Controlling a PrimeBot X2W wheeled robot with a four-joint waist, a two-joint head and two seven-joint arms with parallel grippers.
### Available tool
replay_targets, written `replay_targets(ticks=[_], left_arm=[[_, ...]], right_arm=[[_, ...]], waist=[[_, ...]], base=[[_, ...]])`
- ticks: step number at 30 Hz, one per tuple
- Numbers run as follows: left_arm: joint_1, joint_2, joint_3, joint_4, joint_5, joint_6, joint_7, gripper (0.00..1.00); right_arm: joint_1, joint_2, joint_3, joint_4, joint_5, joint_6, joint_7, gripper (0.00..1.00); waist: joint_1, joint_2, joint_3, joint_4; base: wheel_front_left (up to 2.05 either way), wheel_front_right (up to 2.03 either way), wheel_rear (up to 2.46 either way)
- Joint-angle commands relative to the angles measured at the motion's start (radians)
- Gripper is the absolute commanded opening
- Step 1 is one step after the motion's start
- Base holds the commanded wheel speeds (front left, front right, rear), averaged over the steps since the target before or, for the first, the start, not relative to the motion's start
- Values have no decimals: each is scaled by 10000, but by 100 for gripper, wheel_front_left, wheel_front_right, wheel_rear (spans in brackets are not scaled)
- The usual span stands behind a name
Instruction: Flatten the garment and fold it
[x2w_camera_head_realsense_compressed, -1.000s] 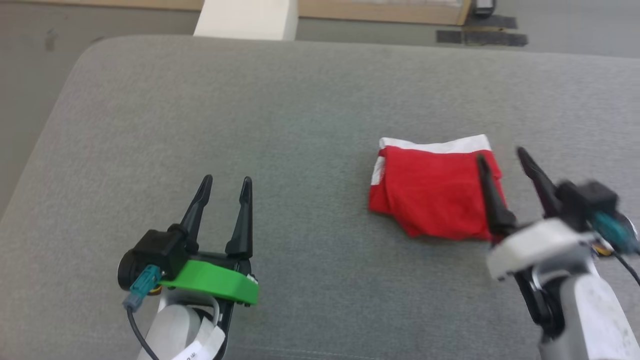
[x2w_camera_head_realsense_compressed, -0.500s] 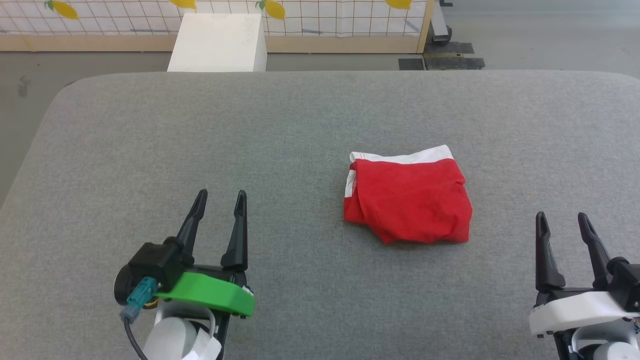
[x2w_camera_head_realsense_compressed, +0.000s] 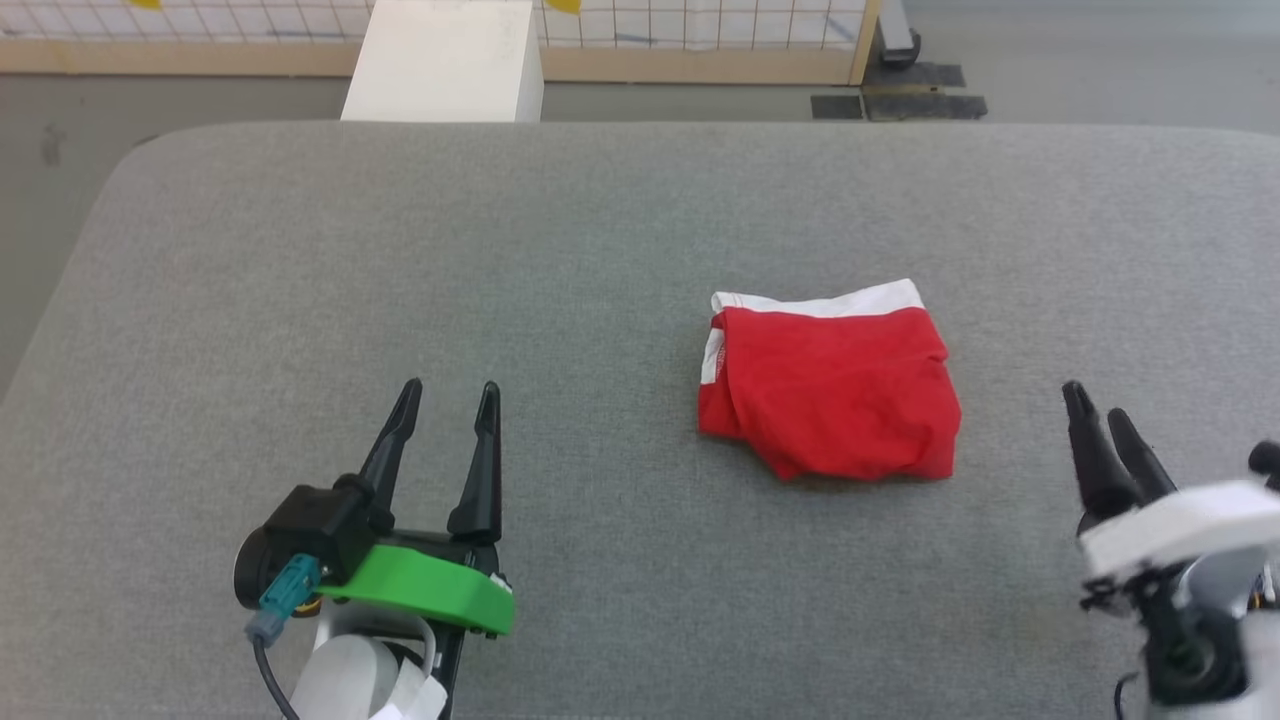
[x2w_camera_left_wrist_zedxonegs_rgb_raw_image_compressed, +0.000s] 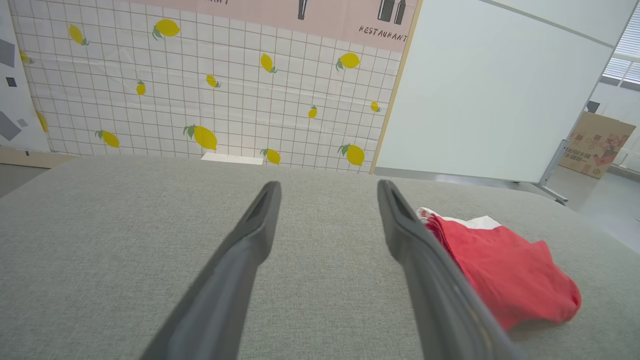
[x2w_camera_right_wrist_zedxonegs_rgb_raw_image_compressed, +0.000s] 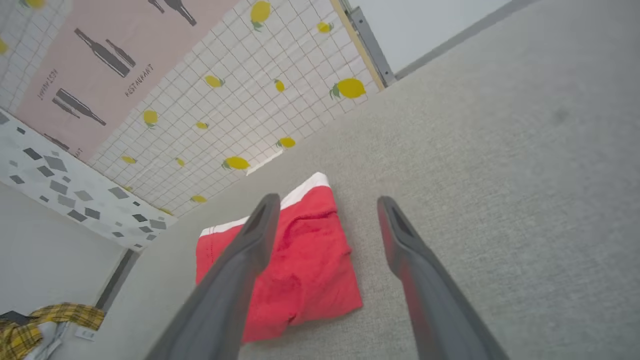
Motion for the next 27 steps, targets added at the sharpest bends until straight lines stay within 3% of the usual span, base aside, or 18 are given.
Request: replay_targets(ticks=[1, 4, 8, 13, 20, 21, 22, 25, 27], left_arm=[[-109, -20, -33, -44, 16, -43, -36, 100], [-238, -20, -111, -66, 28, -59, -36, 100], [-384, -20, -216, -93, 29, -75, -36, 100], [-599, -20, -355, -118, -15, -88, -36, 100], [-781, -20, -407, -131, -32, -97, -36, 100], [-795, -20, -406, -131, -29, -98, -36, 100], [-803, -20, -407, -132, -29, -99, -36, 100], [-776, -20, -365, -176, -17, -63, -36, 100], [-742, -20, -331, -203, -10, -38, -36, 100]], right_arm=[[-443, -4, -316, 363, 695, -13, 736, 100], [-1417, -4, -1229, 1618, 1865, -13, 2775, 100], [-2805, -4, -2334, 3308, 2317, -13, 4804, 100], [-4219, -3, -3261, 4858, 1982, -13, 6206, 100], [-5234, -4, -3524, 6116, 893, -13, 7207, 100], [-5335, -4, -3446, 6250, 812, -13, 7385, 91], [-5391, -4, -3355, 6313, 723, -13, 7526, 49], [-5439, -4, -2762, 6103, 537, -13, 7949, 0], [-5412, -3, -2480, 5839, 535, -13, 8001, 0]], waist=[[0, 0, 162, 125], [0, 0, 359, 268], [0, 0, 627, 479], [0, 0, 962, 794], [0, 0, 1219, 1103], [0, 0, 1235, 1128], [0, 0, 1245, 1147], [0, 0, 1205, 1087], [0, 0, 1169, 954]], base=[[0, 0, 0], [0, 0, 0], [0, 0, 0], [0, 0, 0], [0, 0, 0], [0, 0, 0], [0, 0, 0], [0, 0, 0], [0, 0, 0]])
